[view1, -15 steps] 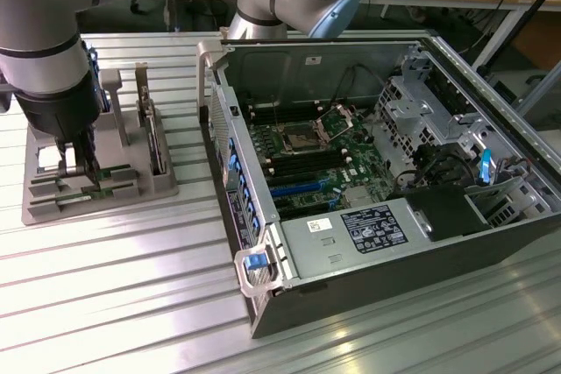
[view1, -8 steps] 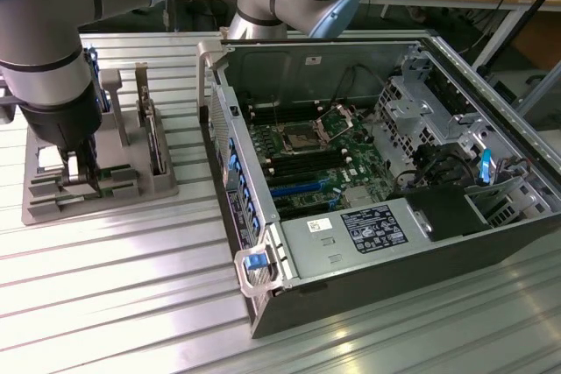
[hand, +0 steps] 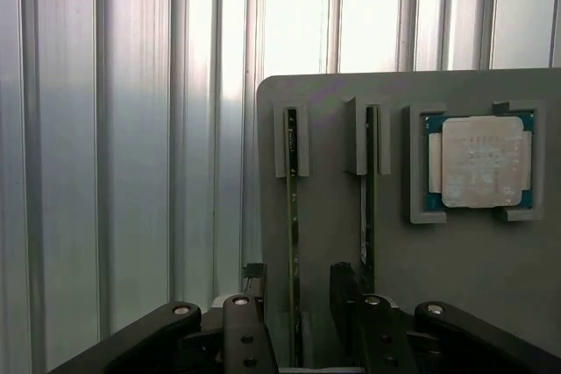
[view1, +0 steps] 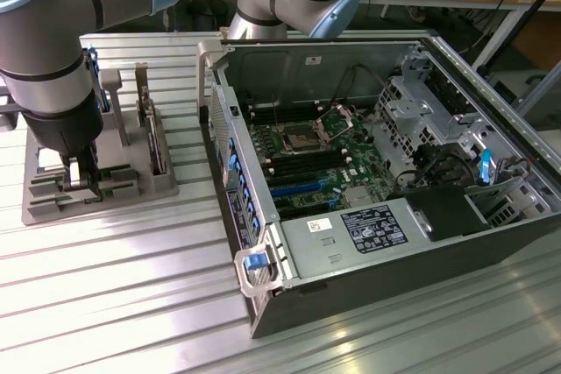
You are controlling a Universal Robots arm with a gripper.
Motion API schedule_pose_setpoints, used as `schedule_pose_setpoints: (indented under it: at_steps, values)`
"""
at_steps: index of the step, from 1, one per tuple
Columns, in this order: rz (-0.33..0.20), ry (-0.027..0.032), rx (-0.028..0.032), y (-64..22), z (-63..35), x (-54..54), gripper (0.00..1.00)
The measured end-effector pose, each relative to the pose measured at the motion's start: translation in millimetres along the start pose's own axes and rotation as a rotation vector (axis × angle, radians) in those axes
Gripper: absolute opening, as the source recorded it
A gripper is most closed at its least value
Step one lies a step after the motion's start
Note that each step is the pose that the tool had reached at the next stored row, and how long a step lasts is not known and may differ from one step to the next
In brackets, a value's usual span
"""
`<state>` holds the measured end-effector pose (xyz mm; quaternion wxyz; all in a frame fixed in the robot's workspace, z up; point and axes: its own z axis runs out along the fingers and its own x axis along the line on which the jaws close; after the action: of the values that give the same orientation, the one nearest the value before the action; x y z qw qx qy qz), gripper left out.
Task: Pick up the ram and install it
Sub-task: 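Pick up the ram and move it above insertion slot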
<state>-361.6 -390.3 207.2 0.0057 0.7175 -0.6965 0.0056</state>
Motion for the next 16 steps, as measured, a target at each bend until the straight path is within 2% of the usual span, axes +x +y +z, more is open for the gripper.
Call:
schedule_pose_setpoints:
  at_steps: [2, 4, 5, 10, 16]
  values:
    - [0.0, 0.0, 0.0, 0.0, 0.0, 0.0, 0.41]
    - [0.0, 0.0001, -0.0001, 0.0, 0.0, 0.0, 0.16]
    - [0.0, 0.0, -0.0001, 0.0, 0.0, 0.0, 0.12]
    - [0.0, -0.0001, 0.0002, 0.0, -0.5, 0.0, 0.12]
    - [0.0, -0.0007, -0.0001, 0.0, -9.2, 0.2, 0.12]
